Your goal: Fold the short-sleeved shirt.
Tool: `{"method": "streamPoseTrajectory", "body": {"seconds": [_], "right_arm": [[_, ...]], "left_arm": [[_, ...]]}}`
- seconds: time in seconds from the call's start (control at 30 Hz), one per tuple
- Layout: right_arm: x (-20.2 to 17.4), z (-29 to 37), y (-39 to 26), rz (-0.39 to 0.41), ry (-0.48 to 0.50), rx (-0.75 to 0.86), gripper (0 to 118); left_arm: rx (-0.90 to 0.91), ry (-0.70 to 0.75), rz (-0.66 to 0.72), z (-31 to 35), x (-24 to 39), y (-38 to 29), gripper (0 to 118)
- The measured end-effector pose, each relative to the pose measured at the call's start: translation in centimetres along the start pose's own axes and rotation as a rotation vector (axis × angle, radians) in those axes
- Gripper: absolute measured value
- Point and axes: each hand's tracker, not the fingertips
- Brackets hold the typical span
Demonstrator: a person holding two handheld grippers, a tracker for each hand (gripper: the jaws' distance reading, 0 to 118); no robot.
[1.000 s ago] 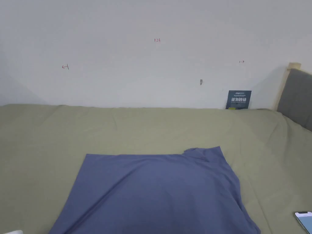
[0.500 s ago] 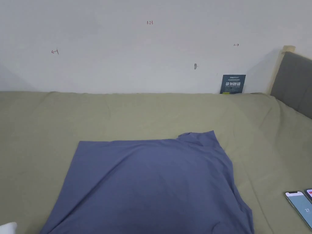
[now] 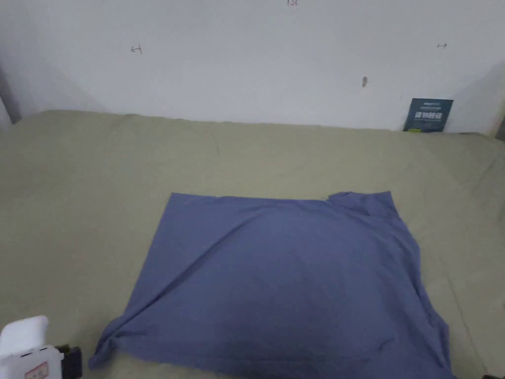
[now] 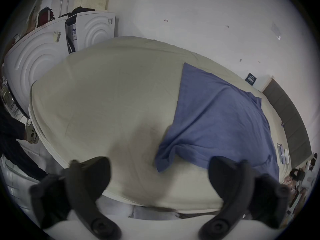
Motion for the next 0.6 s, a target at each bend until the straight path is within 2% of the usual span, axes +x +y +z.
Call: {"method": "streamPoseTrajectory", "body": {"seconds": [0.03,0.1,0.3,0.33,0.37,0.4,0.43,0.47,0.5,0.6], "right_arm": [[-0.4,-0.1,-0.3,0.001,-0.003,0.032,0],[-0.5,-0.4,-0.2,-0.006,0.057,-0.006,0],[-1.3,-0.4,-0.5,0.014,0.046,-0.022,0],[-1.4,-0.6,-0.7,0.014,0.048,-0.028,0],[-1.4,-0.6,-0.8,0.015,0.051,-0.032,0],[-1.0,-0.6,-0.8,0.009,0.050,-0.035,0],[-1.0,-0.7,-0.9,0.008,0.046,-0.034,0],[-0.8,-0.7,-0.9,0.005,0.047,-0.036,0],[-0.7,-0.9,-0.9,0.001,0.053,-0.043,0],[0.0,-1.6,-1.1,-0.011,0.043,-0.052,0]], "left_arm": [[0.018,0.038,-0.018,0.0,-0.1,0.1,1],[-0.029,0.004,-0.029,-0.3,-0.9,-0.1,1],[-0.049,-0.024,-0.042,-1.6,-1.9,0.0,1],[-0.049,-0.022,-0.055,-1.8,-1.6,0.2,11],[-0.049,-0.014,-0.075,-2.1,-1.1,0.1,48],[-0.077,-0.021,-0.095,-2.9,-0.9,0.4,113],[-0.081,-0.050,-0.102,-3.1,-0.6,1.2,117],[-0.039,-0.062,-0.112,-3.6,-0.1,1.1,115],[-0.063,-0.015,-0.128,-5.6,-0.1,0.2,115],[-0.070,0.010,-0.106,-8.6,0.1,0.2,115]]}}
